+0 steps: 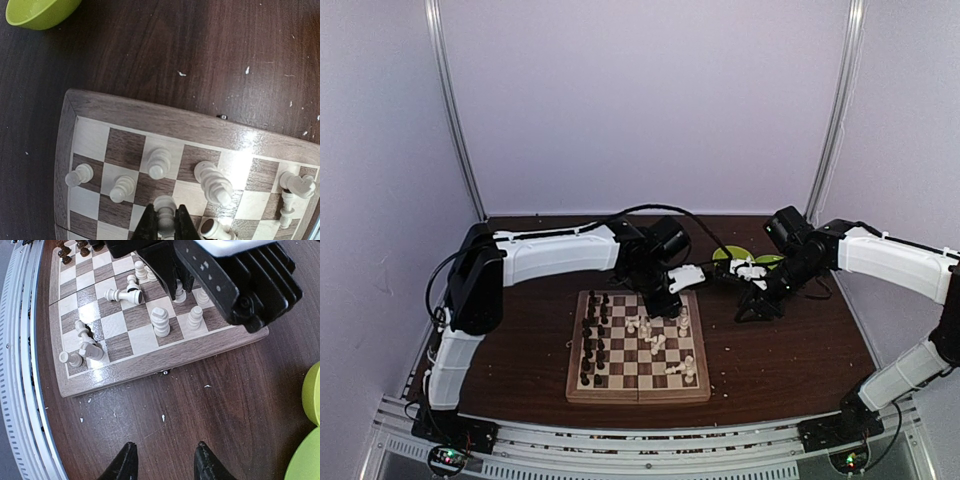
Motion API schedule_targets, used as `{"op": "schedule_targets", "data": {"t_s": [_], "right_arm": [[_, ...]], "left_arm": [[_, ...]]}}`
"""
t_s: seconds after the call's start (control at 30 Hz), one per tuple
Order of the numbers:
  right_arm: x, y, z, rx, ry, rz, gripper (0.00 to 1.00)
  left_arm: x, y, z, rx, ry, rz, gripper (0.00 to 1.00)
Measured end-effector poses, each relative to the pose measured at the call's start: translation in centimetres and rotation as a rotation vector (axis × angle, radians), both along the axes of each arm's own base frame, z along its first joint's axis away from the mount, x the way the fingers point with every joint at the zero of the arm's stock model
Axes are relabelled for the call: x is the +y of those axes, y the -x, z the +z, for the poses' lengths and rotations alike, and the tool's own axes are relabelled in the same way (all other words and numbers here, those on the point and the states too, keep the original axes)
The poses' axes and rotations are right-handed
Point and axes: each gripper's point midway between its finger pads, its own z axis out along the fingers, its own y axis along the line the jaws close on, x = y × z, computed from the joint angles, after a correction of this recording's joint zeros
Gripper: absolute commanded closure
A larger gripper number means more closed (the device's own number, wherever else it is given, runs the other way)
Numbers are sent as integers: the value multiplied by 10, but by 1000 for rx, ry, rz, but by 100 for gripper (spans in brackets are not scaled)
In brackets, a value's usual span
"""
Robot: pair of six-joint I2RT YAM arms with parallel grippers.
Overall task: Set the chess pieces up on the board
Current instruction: Place the pawn at f2.
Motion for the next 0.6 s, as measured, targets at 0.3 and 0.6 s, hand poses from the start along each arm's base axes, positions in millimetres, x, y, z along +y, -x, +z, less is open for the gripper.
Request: {"op": "schedule_targets", "data": {"t_s": [0.3,0.6], "right_arm": [[0,0,0,-2,1,3,61],[0,0,0,-6,1,9,61]], "left_arm": [[3,-1,-17,8,-37,7,95],[3,-9,-25,-18,-61,23,95]]}}
